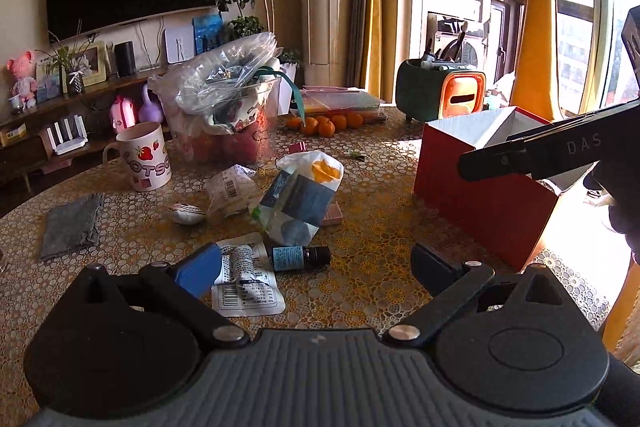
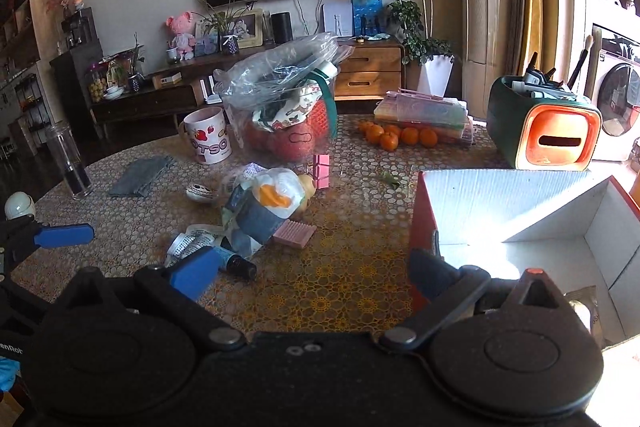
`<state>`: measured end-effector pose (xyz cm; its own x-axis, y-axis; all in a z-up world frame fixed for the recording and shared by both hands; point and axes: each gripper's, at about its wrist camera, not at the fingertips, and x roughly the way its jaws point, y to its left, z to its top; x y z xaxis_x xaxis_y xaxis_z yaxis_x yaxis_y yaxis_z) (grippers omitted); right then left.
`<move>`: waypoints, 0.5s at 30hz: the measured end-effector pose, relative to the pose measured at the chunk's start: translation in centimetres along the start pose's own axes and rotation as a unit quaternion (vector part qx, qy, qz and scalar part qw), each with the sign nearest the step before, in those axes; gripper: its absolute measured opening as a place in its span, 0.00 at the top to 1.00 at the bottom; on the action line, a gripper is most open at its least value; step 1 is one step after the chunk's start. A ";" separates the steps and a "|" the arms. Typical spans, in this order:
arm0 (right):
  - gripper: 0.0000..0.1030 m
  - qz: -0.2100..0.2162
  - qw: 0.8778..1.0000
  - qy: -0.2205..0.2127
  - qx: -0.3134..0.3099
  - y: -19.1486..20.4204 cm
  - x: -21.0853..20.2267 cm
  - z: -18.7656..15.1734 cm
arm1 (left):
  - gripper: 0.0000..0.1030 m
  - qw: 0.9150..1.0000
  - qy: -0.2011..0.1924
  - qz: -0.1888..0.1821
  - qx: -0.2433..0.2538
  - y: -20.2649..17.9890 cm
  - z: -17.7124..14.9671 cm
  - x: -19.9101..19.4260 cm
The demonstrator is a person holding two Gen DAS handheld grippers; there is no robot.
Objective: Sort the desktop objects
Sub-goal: 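Move both tools back toward the medicine sheet and blue bottle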
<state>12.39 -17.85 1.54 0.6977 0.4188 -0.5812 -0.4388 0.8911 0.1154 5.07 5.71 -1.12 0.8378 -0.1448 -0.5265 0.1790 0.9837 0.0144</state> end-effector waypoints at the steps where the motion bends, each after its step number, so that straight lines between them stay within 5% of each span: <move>1: 0.02 0.000 1.000 0.002 -0.001 0.2 0.4 0.1 | 0.02 1.000 0.001 0.001 -0.001 0.3 -0.2 0.4; 15: 0.03 0.007 0.999 0.034 -0.011 2.4 7.1 0.1 | 0.02 0.998 0.031 0.046 0.008 2.2 -3.0 6.3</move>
<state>16.30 -12.70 -2.23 0.6515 0.4181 -0.6330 -0.4617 0.8806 0.1065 9.19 7.28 -6.97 0.8171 -0.0459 -0.5746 0.1113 0.9906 0.0790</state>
